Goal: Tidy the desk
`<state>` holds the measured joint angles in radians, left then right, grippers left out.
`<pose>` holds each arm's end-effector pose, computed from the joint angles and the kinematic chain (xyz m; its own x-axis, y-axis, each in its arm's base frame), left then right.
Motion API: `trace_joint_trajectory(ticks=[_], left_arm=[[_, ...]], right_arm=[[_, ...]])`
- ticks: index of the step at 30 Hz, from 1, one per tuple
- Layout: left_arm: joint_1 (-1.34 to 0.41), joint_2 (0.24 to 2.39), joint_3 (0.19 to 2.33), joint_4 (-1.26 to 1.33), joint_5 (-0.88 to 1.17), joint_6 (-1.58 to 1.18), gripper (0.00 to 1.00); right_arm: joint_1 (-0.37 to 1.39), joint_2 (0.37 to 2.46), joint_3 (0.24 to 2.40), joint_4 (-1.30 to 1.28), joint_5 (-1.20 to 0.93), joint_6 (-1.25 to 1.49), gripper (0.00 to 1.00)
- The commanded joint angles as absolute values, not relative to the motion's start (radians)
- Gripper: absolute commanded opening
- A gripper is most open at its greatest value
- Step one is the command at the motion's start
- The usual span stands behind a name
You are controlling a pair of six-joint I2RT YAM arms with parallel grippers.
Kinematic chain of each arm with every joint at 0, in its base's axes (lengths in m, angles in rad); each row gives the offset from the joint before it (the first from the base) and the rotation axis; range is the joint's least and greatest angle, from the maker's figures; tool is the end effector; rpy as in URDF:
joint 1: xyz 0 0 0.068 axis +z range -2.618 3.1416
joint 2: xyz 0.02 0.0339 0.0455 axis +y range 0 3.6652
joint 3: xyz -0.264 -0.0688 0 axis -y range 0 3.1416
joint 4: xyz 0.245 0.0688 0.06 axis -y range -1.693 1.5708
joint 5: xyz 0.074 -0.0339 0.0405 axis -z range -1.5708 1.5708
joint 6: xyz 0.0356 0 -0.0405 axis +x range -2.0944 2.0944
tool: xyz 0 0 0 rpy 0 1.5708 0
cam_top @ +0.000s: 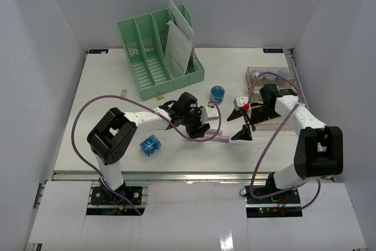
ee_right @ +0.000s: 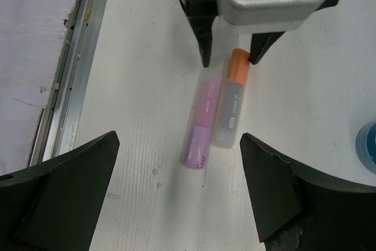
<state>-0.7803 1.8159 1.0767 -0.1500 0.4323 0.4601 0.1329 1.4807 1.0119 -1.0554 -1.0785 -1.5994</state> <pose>0.2543 -0.2727 0.1663 -0.1276 0.6936 -0.7090 0.9855 0.1692 -0.0118 0.2398 0.0637 0.2285 0.1316 -0.4591 -0.8786 -0.9867 -0.1456 -0.0717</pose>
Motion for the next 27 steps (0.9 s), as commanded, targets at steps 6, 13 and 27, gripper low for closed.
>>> trace_joint_trajectory(ticks=[6,13,27], left_arm=[[-0.778,1.89,1.189,-0.255,0.37,0.675,0.65],[-0.776,1.969,1.233,-0.271,0.376,0.673,0.63],[-0.773,1.965,1.238,-0.193,0.298,0.561,0.04]], right_arm=[[0.13,1.384,0.962,-1.04,-1.109,-1.62,0.91],[0.129,1.381,0.954,-1.026,-1.096,-1.607,0.91],[0.128,1.339,0.885,-0.789,-0.99,-1.369,0.88]])
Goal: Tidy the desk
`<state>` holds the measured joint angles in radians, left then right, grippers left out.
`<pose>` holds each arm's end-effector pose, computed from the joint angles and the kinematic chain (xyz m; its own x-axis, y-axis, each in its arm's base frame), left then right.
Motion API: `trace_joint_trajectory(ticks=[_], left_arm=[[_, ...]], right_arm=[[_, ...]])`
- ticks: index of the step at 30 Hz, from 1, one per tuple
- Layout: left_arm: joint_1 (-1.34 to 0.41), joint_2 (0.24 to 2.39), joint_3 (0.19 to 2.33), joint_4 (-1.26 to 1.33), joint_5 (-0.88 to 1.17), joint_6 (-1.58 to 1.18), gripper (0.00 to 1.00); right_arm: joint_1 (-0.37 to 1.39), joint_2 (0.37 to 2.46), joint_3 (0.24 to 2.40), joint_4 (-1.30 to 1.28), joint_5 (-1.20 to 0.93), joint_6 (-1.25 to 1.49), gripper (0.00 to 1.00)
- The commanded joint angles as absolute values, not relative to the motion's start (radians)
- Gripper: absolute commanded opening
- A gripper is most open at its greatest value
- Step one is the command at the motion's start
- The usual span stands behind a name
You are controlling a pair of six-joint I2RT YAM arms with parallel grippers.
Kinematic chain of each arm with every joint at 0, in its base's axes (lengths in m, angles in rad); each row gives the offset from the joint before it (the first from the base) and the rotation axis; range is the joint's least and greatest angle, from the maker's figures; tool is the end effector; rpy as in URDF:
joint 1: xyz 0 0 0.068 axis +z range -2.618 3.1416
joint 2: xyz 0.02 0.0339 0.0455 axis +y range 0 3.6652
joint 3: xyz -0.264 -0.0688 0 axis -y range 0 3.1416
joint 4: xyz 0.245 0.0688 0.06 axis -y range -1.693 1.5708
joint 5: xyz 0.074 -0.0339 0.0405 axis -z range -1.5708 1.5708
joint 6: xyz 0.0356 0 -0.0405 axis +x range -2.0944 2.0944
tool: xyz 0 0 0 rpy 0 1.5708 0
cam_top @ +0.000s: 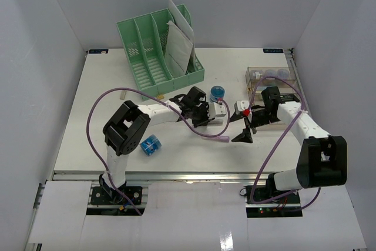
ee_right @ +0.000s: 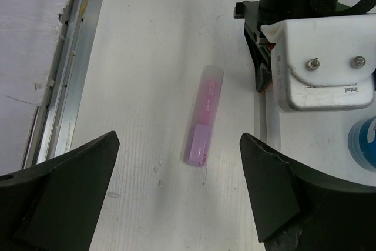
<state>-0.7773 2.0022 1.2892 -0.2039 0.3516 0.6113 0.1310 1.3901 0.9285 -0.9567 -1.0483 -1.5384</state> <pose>0.2910 -0.3035 0.1532 0.0003 0.7556 -0.6550 0.9862 0.1082 0.1253 0.2266 0.0610 0.2271 0.1639 -0.4815 -0.8610 -0.9858 -0.1136 -0.1241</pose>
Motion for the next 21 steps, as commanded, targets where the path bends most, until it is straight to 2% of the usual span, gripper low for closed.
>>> trace_joint_trajectory(ticks=[1,4,7,10,12,17,21], left_arm=[[-0.771,1.95,1.226,-0.191,0.299,0.543,0.03],[-0.769,1.889,1.183,-0.175,0.329,0.494,0.0],[-0.77,1.824,1.135,-0.148,0.381,0.456,0.0],[-0.77,1.756,1.091,-0.121,0.445,0.394,0.0],[-0.77,1.714,1.062,-0.097,0.483,0.36,0.0],[-0.769,1.633,1.015,-0.066,0.531,0.312,0.0],[-0.739,1.57,0.956,0.023,0.607,0.205,0.0]], right_arm=[[0.132,1.322,0.863,-0.713,-0.949,-1.307,0.88],[0.169,1.257,0.794,-0.47,-0.837,-1.16,0.9],[0.226,1.223,0.758,-0.35,-0.746,-1.123,0.94],[0.258,1.242,0.771,-0.263,-0.75,-1.073,0.95],[0.26,1.266,0.803,-0.254,-0.782,-1.053,0.95],[0.313,1.316,0.892,-0.418,-0.848,-1.202,0.95],[0.321,1.277,0.871,-0.373,-0.921,-1.205,0.95]])
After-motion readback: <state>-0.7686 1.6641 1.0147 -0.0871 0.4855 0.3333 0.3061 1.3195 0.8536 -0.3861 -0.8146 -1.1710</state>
